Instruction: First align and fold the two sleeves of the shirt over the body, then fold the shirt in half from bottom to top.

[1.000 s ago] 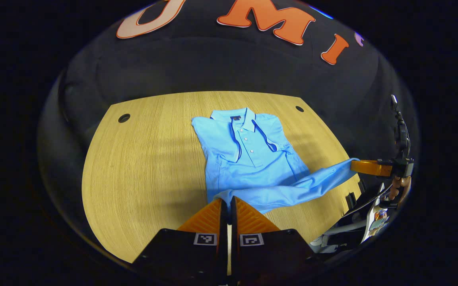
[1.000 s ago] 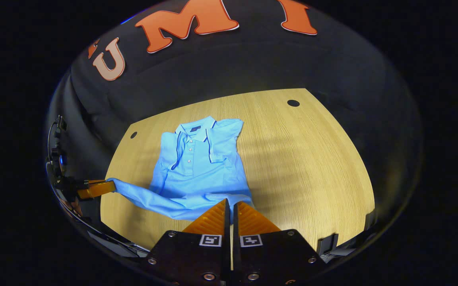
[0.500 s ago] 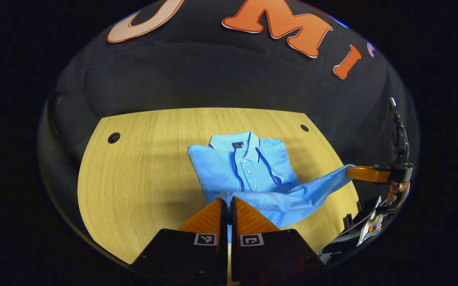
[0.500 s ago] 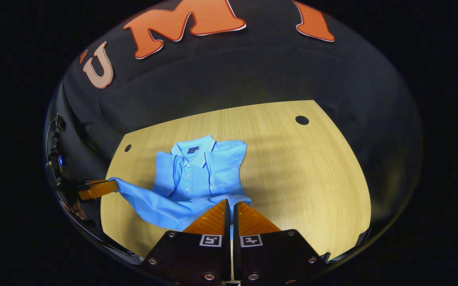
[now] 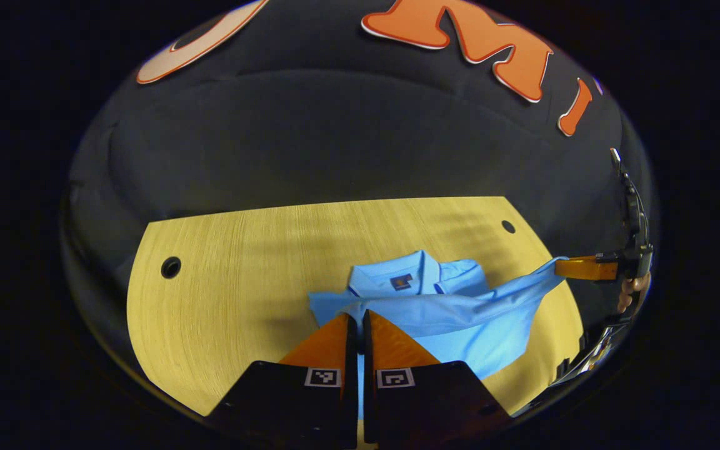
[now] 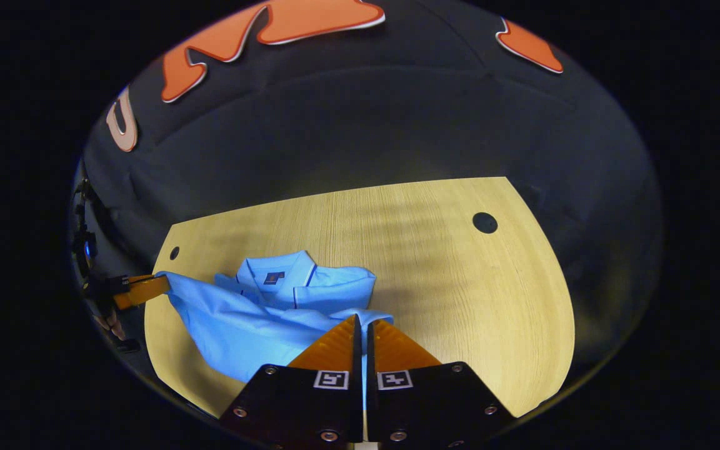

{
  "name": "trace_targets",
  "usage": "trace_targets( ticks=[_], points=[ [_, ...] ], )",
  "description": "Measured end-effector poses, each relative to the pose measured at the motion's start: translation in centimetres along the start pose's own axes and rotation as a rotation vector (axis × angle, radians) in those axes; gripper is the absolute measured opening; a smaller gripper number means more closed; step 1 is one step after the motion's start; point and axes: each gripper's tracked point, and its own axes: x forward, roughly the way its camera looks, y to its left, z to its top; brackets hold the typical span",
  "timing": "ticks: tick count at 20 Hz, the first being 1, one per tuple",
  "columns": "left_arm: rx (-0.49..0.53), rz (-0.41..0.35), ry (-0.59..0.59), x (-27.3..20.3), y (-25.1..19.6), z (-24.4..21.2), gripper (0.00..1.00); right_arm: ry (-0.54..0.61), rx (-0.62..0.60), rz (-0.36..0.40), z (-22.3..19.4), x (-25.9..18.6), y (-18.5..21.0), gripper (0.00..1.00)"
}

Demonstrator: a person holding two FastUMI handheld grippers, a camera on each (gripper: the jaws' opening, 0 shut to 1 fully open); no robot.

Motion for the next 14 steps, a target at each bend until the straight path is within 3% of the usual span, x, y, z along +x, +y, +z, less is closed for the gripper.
trace_targets(
  ticks=[5,9,11,13,14],
  points=[
    [0.018,0.027,0.033,4.9,1.2,-0.7,0.06,0.036,0.112,0.041,1.1,4.5,0.9,0.02],
    [-0.003,0.049,0.051,6.3,1.7,-1.5,0.15,0.054,0.224,0.088,1.5,6.0,1.9,0.07],
    [0.001,0.092,0.062,5.9,2.4,-1.8,0.45,0.045,0.240,0.091,1.9,5.5,1.7,0.10],
    [-0.021,0.100,0.055,4.9,2.2,-1.7,0.75,0.003,0.190,0.067,2.1,5.0,0.7,0.18],
    [-0.035,0.098,0.050,4.1,1.7,-1.6,0.77,-0.017,0.162,0.055,2.1,4.1,0.2,0.30]
  ],
)
